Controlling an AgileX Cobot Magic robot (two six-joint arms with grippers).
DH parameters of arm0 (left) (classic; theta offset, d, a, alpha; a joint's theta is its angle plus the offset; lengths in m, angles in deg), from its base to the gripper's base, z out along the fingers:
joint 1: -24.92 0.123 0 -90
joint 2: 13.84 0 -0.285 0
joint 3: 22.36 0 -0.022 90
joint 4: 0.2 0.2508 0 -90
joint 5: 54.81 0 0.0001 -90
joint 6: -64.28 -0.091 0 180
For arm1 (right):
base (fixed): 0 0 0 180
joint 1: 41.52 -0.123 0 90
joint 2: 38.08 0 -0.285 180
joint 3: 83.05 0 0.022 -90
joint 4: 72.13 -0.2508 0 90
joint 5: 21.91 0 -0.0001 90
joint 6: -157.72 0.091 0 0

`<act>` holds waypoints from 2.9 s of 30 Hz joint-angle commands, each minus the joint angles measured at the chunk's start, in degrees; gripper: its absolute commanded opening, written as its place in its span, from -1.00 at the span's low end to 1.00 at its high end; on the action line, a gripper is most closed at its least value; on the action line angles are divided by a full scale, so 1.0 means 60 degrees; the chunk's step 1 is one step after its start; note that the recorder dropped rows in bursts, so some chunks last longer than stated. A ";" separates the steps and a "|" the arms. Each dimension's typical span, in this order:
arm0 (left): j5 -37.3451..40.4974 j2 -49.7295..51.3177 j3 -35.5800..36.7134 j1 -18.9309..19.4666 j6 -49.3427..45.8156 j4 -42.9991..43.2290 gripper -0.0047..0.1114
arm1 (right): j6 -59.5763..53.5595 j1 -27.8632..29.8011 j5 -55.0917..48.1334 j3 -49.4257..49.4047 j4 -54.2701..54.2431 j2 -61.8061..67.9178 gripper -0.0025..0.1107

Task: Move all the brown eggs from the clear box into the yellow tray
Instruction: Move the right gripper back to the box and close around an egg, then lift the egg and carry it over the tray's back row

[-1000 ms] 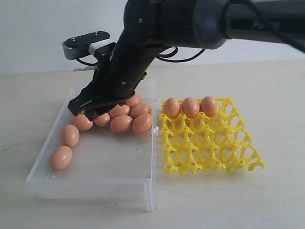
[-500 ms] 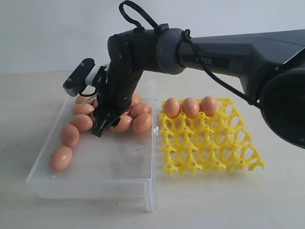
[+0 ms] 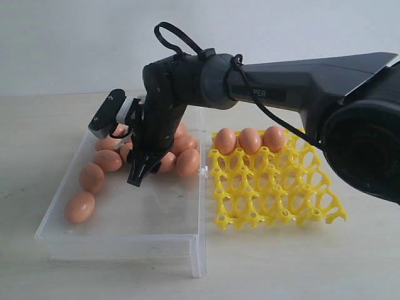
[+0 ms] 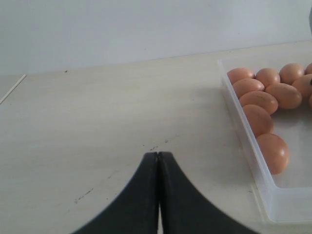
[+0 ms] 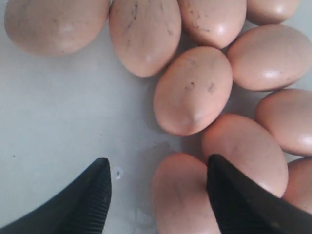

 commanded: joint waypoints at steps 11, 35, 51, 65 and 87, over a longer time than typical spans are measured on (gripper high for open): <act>-0.0132 -0.0054 -0.0038 0.0012 0.0041 -0.0027 -0.92 | 0.0777 0.0137 -0.0253 0.0062 0.0028 0.0669 0.11; -0.0132 -0.0054 -0.0038 0.0012 0.0041 -0.0027 -0.92 | 0.2260 0.0137 -0.1023 0.0062 -0.0726 0.0217 -0.96; -0.0132 -0.0054 -0.0038 0.0012 0.0041 -0.0027 -0.92 | 0.2600 0.0140 -0.1308 -0.1123 -0.2570 -0.2085 -0.96; -0.0132 -0.0054 -0.0038 0.0012 0.0041 -0.0027 -0.92 | 0.3753 0.3591 0.7990 -1.0086 -0.2611 -0.7637 -0.96; -0.0132 -0.0054 -0.0038 0.0012 0.0041 -0.0027 -0.92 | 0.3847 0.5548 0.7509 -0.8182 -0.1869 -0.4438 -0.96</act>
